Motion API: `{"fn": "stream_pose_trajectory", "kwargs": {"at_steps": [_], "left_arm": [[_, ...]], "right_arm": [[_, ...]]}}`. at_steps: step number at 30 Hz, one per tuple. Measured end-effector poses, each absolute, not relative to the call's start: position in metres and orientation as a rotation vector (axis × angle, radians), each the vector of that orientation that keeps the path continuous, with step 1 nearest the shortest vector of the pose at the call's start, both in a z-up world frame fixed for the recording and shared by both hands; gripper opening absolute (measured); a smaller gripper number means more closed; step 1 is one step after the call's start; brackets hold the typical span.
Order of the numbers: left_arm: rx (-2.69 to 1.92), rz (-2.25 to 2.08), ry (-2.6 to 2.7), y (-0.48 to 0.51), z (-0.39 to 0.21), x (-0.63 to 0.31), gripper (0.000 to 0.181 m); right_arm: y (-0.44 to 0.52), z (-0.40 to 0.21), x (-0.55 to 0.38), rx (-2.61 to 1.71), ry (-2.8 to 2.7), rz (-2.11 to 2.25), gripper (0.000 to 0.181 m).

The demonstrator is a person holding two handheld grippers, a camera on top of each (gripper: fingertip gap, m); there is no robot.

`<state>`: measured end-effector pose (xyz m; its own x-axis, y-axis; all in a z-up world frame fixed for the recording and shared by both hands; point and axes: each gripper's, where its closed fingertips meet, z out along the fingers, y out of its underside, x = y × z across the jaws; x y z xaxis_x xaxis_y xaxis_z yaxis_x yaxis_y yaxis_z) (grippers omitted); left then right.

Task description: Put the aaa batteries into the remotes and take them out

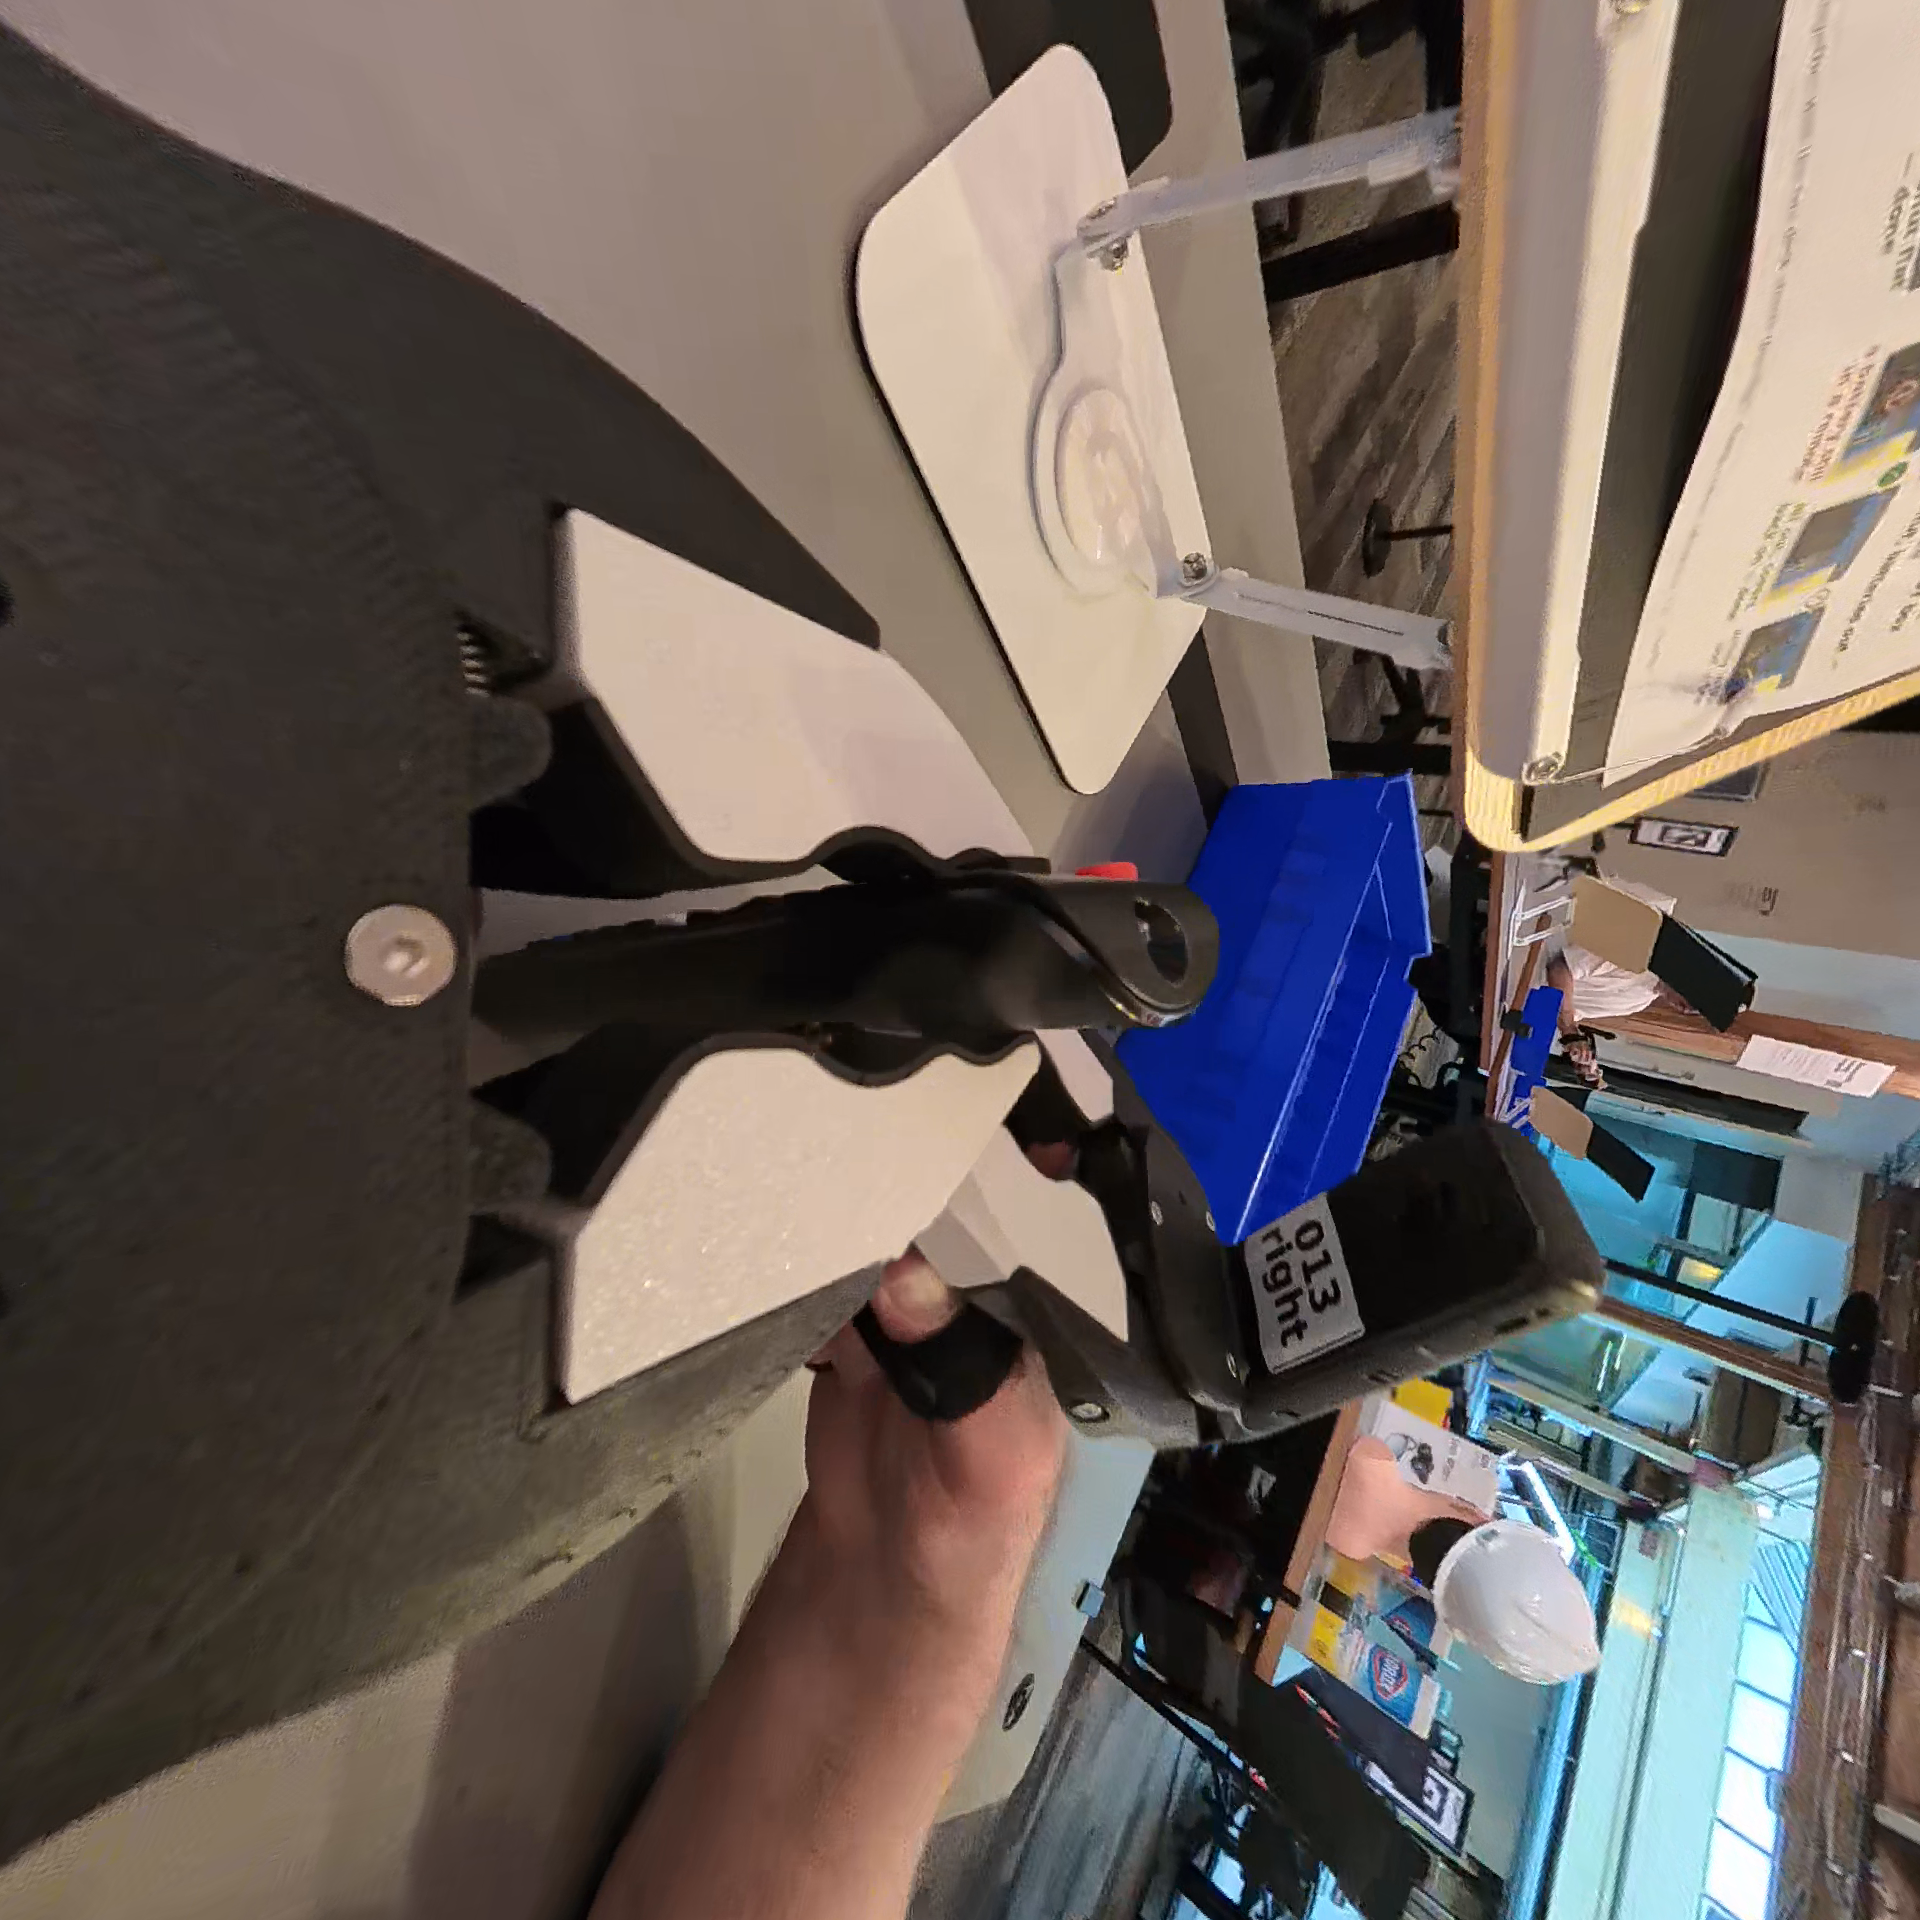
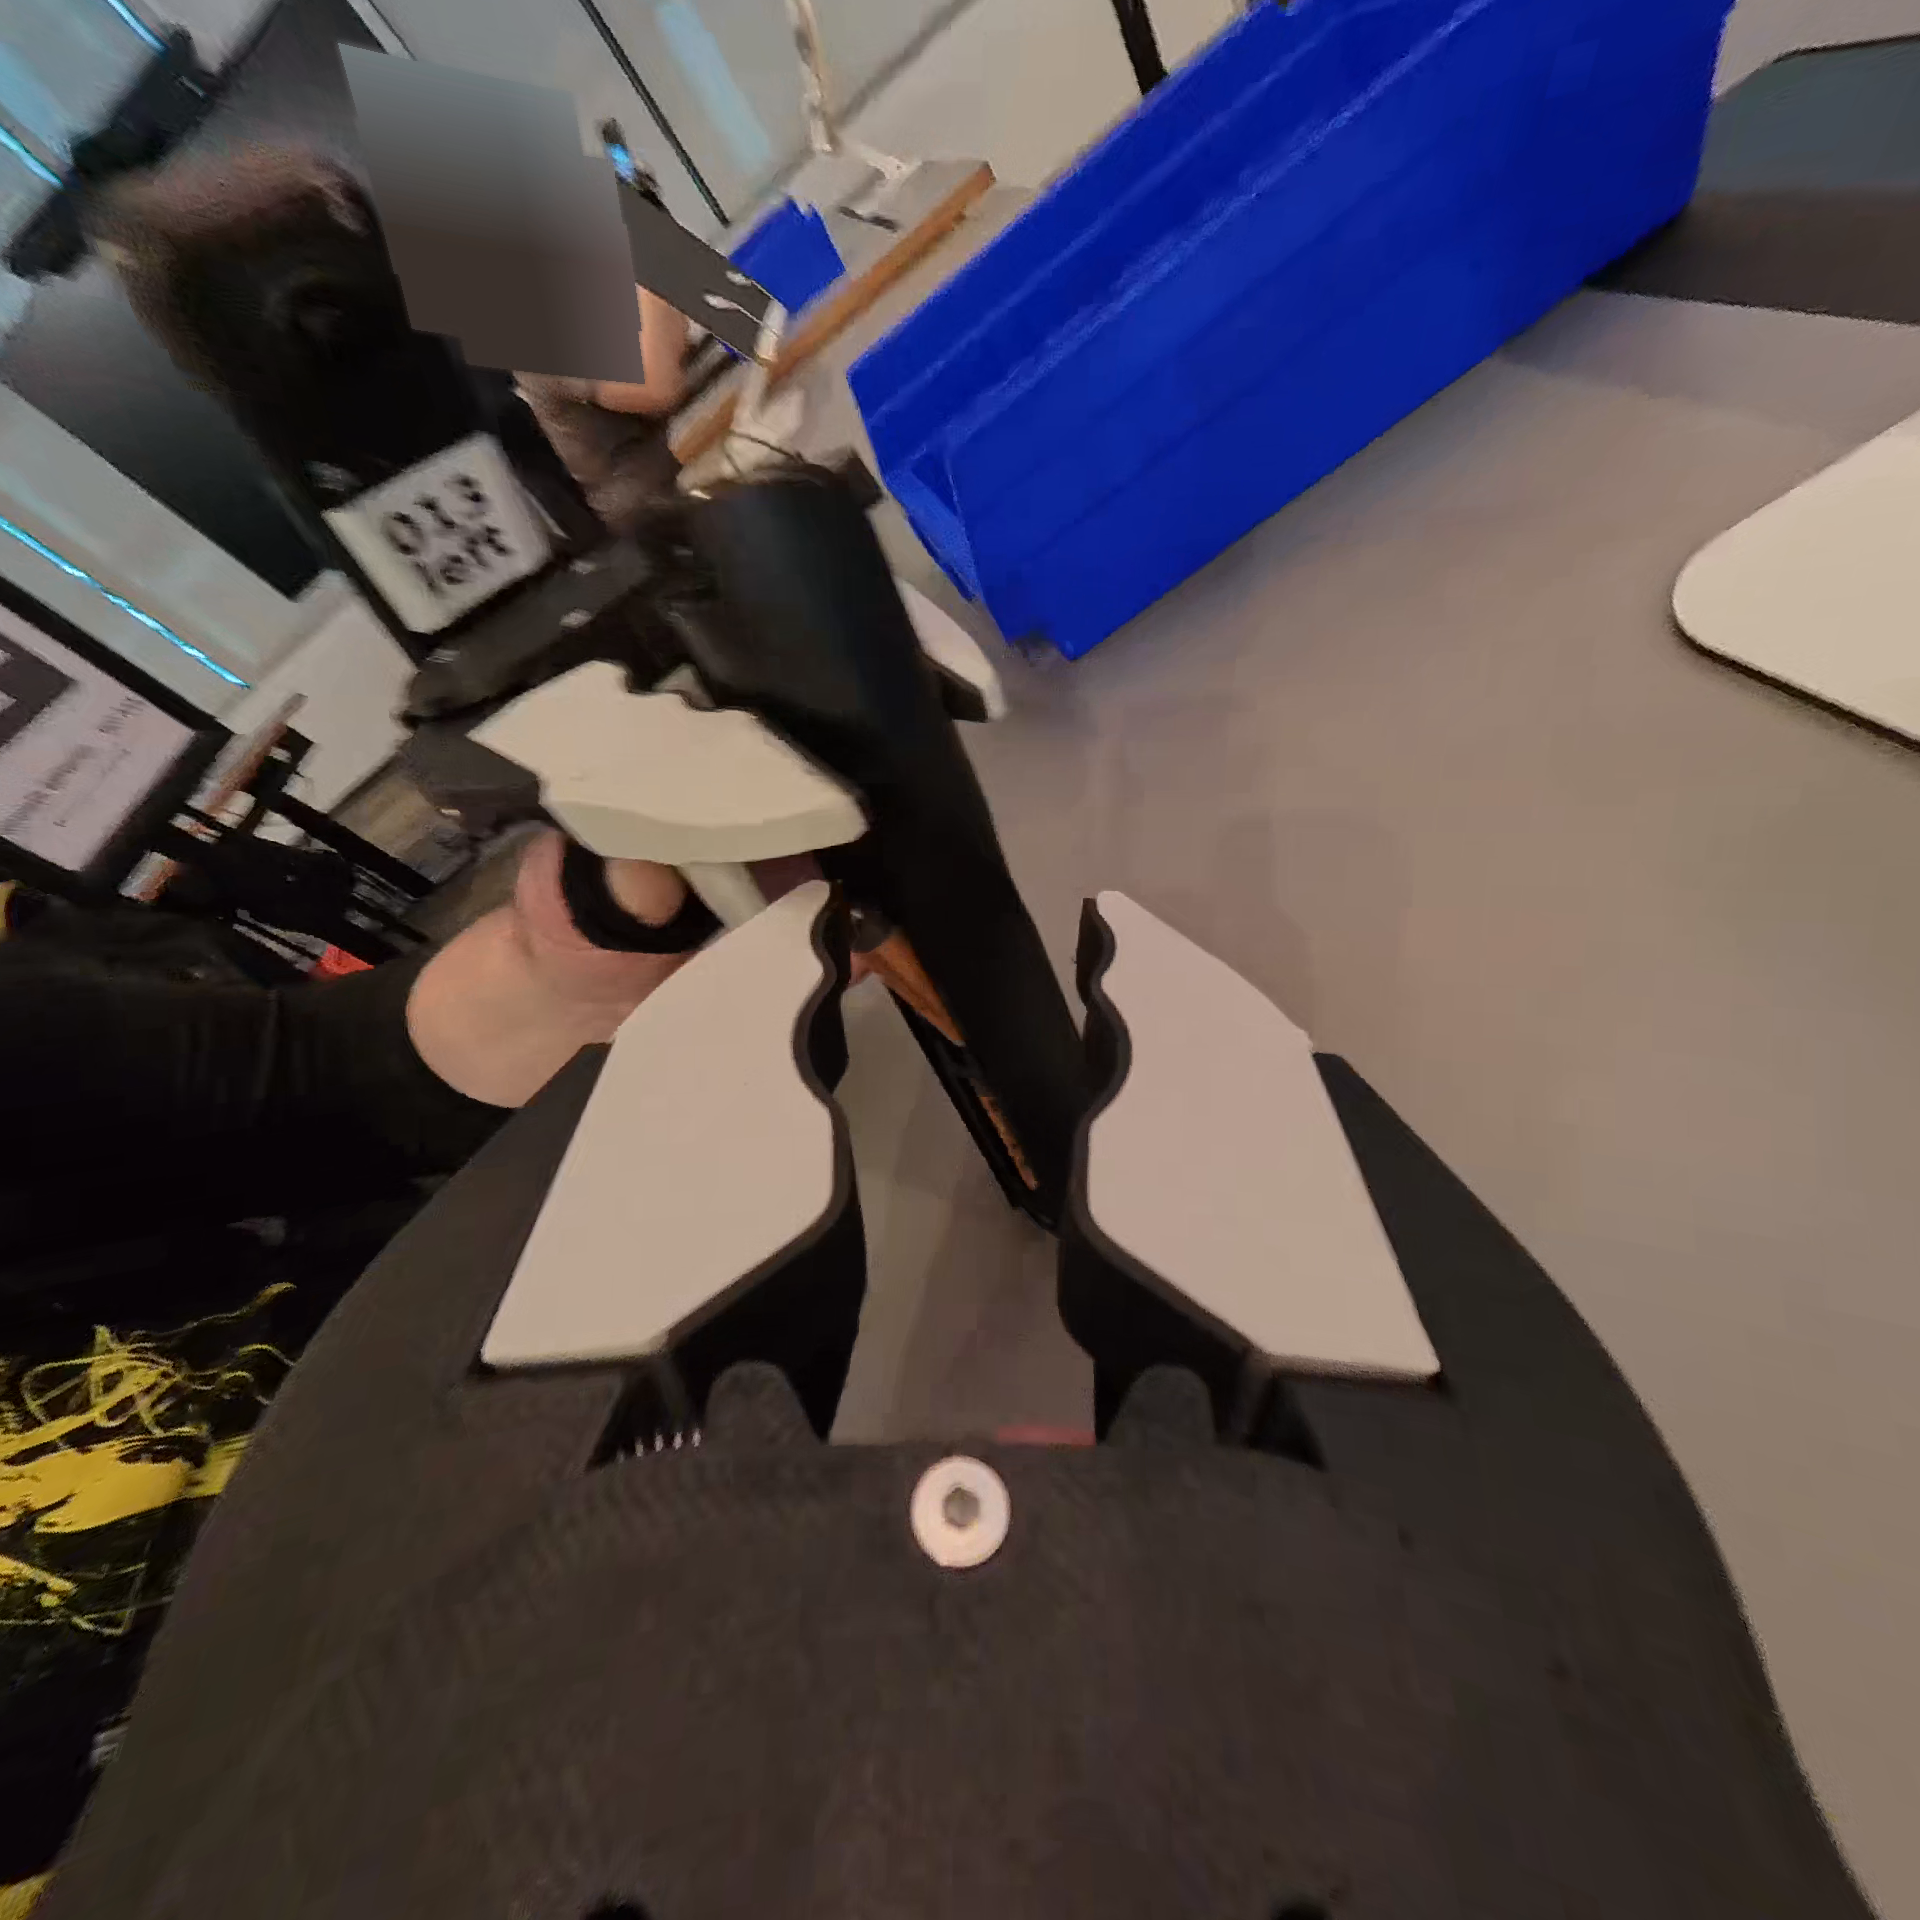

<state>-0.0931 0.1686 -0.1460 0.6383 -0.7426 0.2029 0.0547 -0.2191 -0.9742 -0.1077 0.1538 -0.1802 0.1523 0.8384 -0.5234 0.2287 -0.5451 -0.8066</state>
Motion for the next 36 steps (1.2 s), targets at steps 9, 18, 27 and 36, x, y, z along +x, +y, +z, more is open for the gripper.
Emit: {"fn": "stream_pose_trajectory", "kwargs": {"at_steps": [9, 18, 27, 36], "left_arm": [[-1.652, -0.863, 0.514, 0.175, -0.148, -0.101, 0.026], [-1.660, -0.875, 0.447, 0.184, -0.151, -0.113, 0.026], [-1.669, -0.900, 0.376, 0.189, -0.154, -0.119, 0.026], [-1.669, -0.933, 0.326, 0.195, -0.158, -0.127, 0.026]], "right_arm": [[0.142, -0.186, -0.096, -1.906, -1.116, 1.374, 0.039], [0.134, -0.228, -0.064, -2.062, -1.339, 1.084, 0.049], [0.147, -0.226, -0.088, -2.009, -1.237, 1.179, 0.046], [0.155, -0.241, -0.111, -2.048, -1.256, 1.218, 0.033]]}}
